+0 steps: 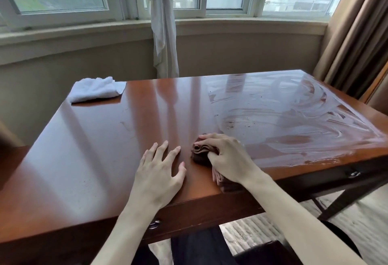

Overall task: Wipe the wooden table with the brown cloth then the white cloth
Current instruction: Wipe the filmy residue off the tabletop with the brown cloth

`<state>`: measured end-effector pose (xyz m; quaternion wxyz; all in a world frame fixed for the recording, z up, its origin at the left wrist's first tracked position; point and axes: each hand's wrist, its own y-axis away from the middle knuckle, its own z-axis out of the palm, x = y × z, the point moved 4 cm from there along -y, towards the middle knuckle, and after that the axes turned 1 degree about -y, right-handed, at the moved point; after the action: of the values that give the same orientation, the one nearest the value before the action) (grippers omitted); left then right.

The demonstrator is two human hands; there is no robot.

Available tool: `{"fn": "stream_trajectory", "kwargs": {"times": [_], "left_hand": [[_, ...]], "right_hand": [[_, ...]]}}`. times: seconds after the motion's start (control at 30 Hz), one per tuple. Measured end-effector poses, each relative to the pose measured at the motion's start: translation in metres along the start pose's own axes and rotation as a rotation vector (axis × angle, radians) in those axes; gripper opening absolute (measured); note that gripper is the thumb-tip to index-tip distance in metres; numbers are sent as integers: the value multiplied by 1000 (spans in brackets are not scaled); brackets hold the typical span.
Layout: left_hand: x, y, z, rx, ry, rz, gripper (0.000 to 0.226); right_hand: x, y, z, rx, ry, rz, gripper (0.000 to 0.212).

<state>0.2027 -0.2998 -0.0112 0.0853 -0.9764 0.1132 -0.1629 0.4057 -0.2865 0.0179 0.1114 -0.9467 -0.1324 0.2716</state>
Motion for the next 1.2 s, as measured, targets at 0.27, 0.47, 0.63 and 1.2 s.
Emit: {"fn": "stream_trajectory", "kwargs": {"times": [0.27,0.47,0.63,1.2], "left_hand": [[1,2,-1,-21,-15,3,59],[1,1,-1,-28,-6,4,57],[3,3,-3,-28,8,-6,59],[-11,-112,1,-39,25,17,48]], "right_hand": [[-11,13,9,115,53,136,43],[3,-44,1,103,92,249,44],[-4,10,0,67,52,151,48],[70,-106,-4,35,-10,172,52]]}}
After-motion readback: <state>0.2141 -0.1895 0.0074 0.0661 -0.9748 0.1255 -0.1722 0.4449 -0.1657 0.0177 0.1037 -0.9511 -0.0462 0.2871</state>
